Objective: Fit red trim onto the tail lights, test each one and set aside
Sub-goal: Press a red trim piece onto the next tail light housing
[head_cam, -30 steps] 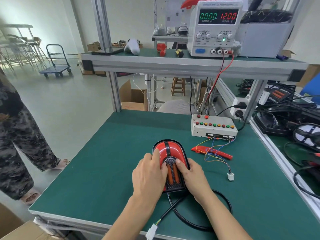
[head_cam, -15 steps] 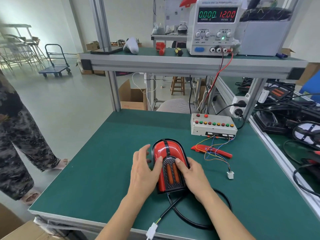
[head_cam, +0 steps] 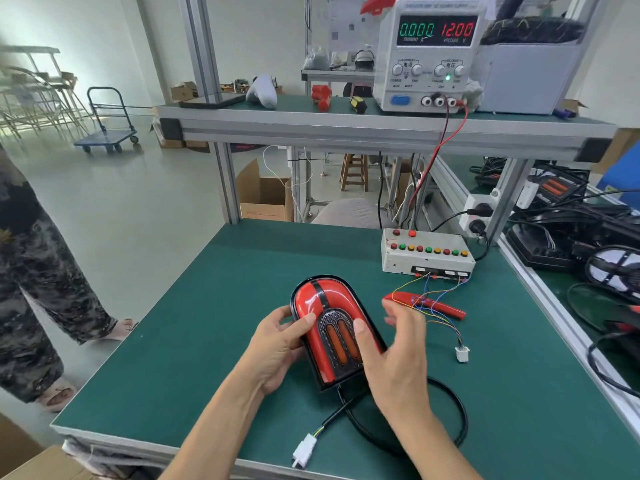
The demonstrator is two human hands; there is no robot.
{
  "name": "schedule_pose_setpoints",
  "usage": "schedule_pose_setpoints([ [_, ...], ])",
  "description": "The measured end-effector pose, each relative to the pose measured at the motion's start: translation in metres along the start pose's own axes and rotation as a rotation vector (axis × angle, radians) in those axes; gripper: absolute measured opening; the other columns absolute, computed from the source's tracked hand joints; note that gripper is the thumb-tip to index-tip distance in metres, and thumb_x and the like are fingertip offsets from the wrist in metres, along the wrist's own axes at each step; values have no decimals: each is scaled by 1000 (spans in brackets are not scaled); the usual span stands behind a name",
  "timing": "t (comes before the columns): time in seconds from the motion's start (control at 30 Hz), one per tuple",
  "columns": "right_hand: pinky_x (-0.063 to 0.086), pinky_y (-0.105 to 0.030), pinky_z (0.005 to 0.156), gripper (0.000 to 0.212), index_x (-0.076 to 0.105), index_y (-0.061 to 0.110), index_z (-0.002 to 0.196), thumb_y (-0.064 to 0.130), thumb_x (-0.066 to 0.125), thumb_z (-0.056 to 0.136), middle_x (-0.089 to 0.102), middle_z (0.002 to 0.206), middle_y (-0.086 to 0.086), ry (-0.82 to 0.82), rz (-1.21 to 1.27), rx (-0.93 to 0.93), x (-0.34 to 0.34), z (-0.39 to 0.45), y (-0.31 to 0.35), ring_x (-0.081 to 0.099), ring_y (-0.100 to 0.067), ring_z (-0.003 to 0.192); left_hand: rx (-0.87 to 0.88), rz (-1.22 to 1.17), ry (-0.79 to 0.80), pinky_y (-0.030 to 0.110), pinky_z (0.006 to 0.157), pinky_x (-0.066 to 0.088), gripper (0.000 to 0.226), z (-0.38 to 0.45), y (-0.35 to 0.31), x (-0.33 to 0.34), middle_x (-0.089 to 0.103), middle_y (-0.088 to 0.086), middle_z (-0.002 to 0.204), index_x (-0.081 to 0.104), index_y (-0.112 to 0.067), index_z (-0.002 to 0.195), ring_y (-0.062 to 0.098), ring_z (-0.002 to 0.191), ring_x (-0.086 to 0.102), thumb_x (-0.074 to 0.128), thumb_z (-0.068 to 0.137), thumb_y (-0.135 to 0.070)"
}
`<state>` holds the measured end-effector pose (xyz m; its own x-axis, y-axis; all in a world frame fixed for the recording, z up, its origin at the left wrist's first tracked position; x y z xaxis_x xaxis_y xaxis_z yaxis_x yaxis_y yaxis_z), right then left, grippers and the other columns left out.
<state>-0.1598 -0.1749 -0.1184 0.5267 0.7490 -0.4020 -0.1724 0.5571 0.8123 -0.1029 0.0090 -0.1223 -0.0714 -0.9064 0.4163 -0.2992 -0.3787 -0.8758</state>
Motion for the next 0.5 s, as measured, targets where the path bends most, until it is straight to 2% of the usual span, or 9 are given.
schedule_pose_setpoints([
  [0.07, 40, -17, 89, 59, 50, 28, 123, 70, 60, 82, 46, 109, 13, -80, 51, 46, -7, -21, 9, 52, -5, 100, 27, -43, -33, 33, 68, 60, 61, 0, -1, 2, 75, 19, 110, 55, -2, 128, 24, 86, 74, 80, 76, -19],
  [0.1, 42, -18, 83, 60, 49, 31, 116, 76, 59, 77, 50, 102, 14, -67, 102, 149, -9, -30, 12, 55, -5, 93, 44, -72, -49, 33, 66, 60, 59, 0, -2, 3, 75, 17, 109, 55, -2, 127, 22, 84, 74, 79, 76, -19],
  [0.17, 46, -22, 68, 67, 51, 32, 106, 86, 59, 69, 66, 84, 8, 83, 194, 424, -9, -42, 18, 64, -6, 73, 83, -131, -76, 31, 61, 59, 55, 0, -3, 7, 76, 15, 104, 56, -3, 125, 20, 79, 74, 77, 77, -20],
  [0.2, 49, -26, 61, 68, 55, 28, 104, 85, 63, 69, 71, 78, 4, 193, 242, 550, -4, -44, 19, 68, -9, 63, 101, -153, -82, 31, 61, 59, 54, -1, -4, 10, 76, 14, 103, 56, -4, 124, 20, 79, 74, 77, 77, -20],
  [0.27, 52, -31, 47, 58, 61, 14, 104, 66, 71, 78, 75, 76, -8, 328, 417, 717, 5, -43, 22, 74, -24, 62, 126, -172, -76, 32, 65, 61, 52, -4, -5, 17, 76, 15, 107, 55, -4, 124, 23, 85, 74, 76, 79, -19],
  [0.33, 51, -28, 44, 49, 62, 8, 107, 52, 70, 87, 76, 79, -15, 356, 544, 741, 11, -37, 26, 75, -31, 64, 143, -173, -63, 32, 69, 61, 51, -8, -2, 22, 74, 17, 114, 54, -3, 126, 27, 93, 74, 75, 82, -18],
  [0.5, 57, -27, 51, 36, 64, 5, 110, 39, 66, 95, 78, 85, -17, 258, 715, 724, 16, -29, 22, 77, -33, 73, 196, -223, -55, 41, 81, 62, 53, -17, 4, 26, 69, 24, 123, 49, 0, 130, 38, 111, 69, 72, 84, -13],
])
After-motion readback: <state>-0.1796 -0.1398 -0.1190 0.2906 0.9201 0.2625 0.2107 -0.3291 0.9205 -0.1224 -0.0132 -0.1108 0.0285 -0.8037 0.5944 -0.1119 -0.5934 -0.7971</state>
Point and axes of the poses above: each hand's wrist, its own z-axis towards the middle knuckle, its own x-axis out of the palm, y = z × x, the point moved 2 cm from there along z, towards the middle knuckle
